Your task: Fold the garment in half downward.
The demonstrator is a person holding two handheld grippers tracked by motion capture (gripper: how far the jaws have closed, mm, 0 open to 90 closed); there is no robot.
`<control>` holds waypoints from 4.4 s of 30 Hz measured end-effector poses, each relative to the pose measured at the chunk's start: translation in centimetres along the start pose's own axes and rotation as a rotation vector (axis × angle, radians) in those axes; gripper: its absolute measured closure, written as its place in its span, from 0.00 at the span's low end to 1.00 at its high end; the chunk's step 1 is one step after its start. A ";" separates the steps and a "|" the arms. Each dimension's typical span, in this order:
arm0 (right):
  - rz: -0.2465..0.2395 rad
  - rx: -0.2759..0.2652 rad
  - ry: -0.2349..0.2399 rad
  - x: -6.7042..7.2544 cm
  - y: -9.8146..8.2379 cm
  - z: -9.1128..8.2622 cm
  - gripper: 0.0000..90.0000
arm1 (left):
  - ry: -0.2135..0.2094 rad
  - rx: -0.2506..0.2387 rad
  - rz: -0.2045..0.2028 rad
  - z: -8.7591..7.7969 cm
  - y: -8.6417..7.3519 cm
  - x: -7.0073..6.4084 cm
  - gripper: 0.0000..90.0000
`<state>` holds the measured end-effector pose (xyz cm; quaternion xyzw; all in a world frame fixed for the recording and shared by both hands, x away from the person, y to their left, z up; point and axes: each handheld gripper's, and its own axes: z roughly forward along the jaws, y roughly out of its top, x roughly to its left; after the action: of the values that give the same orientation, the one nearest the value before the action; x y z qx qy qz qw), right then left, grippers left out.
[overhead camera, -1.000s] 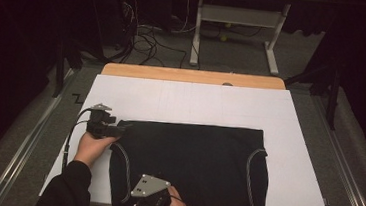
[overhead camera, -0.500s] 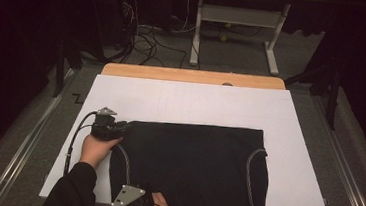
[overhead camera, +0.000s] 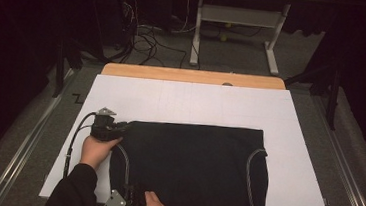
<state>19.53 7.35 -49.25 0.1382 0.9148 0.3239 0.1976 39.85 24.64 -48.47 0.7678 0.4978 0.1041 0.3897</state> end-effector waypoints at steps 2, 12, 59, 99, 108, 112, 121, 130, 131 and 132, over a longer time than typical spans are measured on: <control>-0.021 0.006 -0.025 0.2 0.0 0.0 0.25 | -0.001 0.000 -0.003 0.0 0.0 0.0 0.71; -0.011 -0.011 -0.025 -0.4 -0.3 -0.5 0.41 | -0.004 -0.003 -0.012 0.0 0.0 0.0 0.71; 0.127 -0.206 0.064 -4.8 -0.3 -5.4 0.88 | 0.024 -0.156 -0.084 -2.1 2.0 -1.5 0.82; 0.035 -0.300 0.132 -2.4 8.1 -2.3 0.88 | 0.189 -0.119 -0.167 -10.9 0.5 6.0 0.82; 0.071 -0.332 0.112 -3.6 7.1 -4.2 0.88 | 0.180 -0.117 -0.150 -10.5 2.3 3.8 0.82; 0.099 -0.362 0.089 -4.9 5.8 -6.1 0.88 | 0.182 -0.121 -0.109 -10.4 4.1 1.8 0.82; 0.164 -0.403 0.029 -7.5 1.4 -10.2 0.88 | 0.172 -0.123 -0.026 -7.3 7.8 -4.4 0.82; 0.226 -0.385 -0.013 -9.2 -3.8 -12.0 0.88 | 0.152 -0.076 0.008 -2.1 9.5 -9.3 0.82; 0.235 -0.378 -0.018 -9.3 -4.4 -12.1 0.88 | 0.151 -0.070 0.016 -1.6 9.6 -9.7 0.82; 0.241 -0.373 -0.023 -9.4 -4.9 -12.2 0.88 | 0.151 -0.064 0.019 -1.1 9.7 -10.2 0.82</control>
<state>21.78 -6.49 -41.21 0.2112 0.8135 0.5074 0.1902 40.98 14.62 -38.62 0.7497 0.5147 0.1813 0.3744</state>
